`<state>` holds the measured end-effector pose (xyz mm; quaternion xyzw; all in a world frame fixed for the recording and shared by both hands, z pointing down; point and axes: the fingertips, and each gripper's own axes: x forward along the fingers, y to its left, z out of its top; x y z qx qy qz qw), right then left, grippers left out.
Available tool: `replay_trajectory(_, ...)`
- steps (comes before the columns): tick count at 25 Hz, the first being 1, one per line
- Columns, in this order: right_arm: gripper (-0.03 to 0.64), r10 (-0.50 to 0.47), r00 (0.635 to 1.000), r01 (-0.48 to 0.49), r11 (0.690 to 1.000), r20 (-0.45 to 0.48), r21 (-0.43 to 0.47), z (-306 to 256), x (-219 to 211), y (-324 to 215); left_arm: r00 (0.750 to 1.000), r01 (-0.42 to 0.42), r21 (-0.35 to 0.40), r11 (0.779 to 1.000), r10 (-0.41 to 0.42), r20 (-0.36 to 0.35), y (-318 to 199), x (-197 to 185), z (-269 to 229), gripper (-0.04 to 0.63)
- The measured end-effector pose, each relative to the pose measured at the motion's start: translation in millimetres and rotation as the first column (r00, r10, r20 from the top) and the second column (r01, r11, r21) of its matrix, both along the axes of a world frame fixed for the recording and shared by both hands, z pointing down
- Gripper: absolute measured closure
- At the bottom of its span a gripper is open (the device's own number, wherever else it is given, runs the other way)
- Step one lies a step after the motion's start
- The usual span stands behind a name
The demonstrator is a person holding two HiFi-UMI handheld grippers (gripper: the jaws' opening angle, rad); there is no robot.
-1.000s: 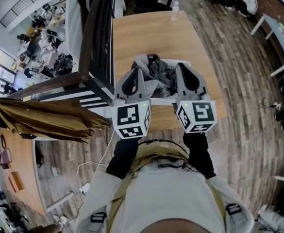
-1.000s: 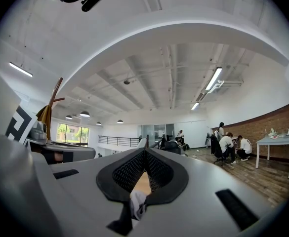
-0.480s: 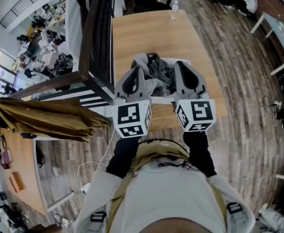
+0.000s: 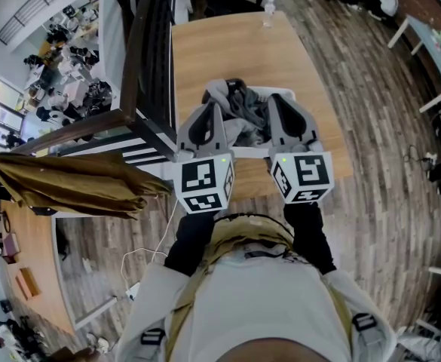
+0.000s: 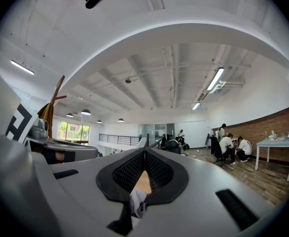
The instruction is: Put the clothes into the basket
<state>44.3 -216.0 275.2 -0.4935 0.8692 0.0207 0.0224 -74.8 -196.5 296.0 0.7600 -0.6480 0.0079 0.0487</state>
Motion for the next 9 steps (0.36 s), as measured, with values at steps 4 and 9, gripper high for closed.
replay_trajectory(4,0.594,-0.008,1.0,0.008,1.0,-0.001,-0.003,1.0,0.5,1.9,1.0,-0.003,0.004,1.0,0.003,-0.002,1.2,2.5,-1.6,0.595)
replay_trajectory(9,0.594,-0.016,1.0,0.016,1.0,-0.005,-0.006,1.5,-2.4,2.5,1.0,0.0,0.003,1.0,0.0,-0.005,1.4,0.3,-0.9,0.595)
